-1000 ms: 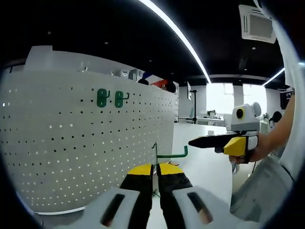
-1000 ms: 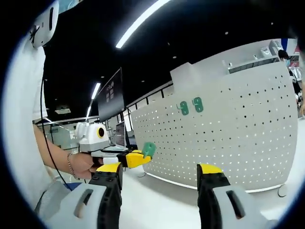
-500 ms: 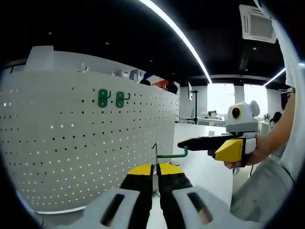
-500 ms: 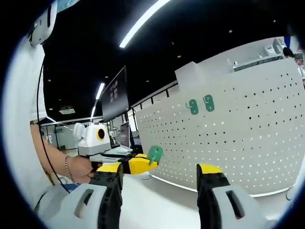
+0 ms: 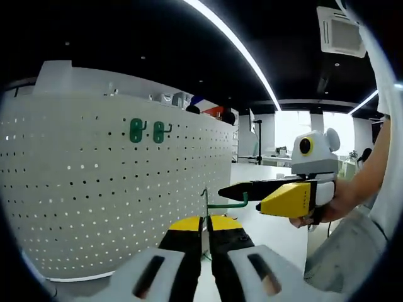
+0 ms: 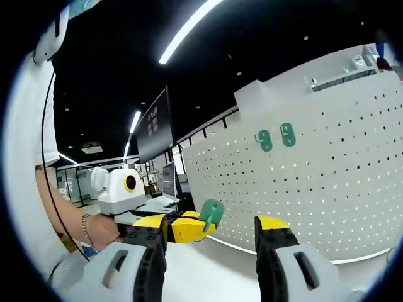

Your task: Insert the hook assembly into the mounting plate slot until the hook locks in place.

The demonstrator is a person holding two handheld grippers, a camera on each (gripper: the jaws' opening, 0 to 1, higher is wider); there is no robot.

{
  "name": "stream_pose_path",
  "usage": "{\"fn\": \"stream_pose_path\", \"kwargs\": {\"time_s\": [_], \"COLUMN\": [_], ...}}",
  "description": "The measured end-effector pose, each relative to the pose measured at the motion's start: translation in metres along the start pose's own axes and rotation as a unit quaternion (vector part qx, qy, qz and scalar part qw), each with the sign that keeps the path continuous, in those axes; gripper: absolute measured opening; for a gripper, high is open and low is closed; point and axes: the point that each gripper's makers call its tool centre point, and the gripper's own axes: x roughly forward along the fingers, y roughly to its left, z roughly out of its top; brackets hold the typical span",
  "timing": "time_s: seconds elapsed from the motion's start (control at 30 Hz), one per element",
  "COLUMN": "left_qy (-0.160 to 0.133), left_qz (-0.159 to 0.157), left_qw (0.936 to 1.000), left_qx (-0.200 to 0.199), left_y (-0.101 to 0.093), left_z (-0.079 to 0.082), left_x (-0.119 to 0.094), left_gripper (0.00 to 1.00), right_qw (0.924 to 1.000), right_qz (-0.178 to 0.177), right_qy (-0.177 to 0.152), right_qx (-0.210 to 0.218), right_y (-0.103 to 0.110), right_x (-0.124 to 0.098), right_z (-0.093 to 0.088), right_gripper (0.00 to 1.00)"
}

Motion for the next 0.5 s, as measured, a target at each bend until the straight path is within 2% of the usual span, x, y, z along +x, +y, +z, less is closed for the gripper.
{"fn": "stream_pose_path", "kwargs": {"time_s": [0.13, 0.5], "left_qy": [-0.001, 0.0], "left_qz": [0.004, 0.008], "left_qw": [1.0, 1.0], "left_qx": [-0.003, -0.004], "left_y": [0.0017, 0.002], "left_z": [-0.0001, -0.0016], "left_x": [-0.0008, -0.0008], "left_gripper": [0.03, 0.03], "right_qw": [0.9999, 1.0], "right_qz": [-0.004, -0.002], "right_qy": [0.009, 0.008], "right_qx": [0.004, 0.005], "right_y": [-0.0009, 0.003], "right_x": [0.002, 0.0073], "right_z": [-0.0026, -0.0007], "right_gripper": [0.43, 0.24]}}
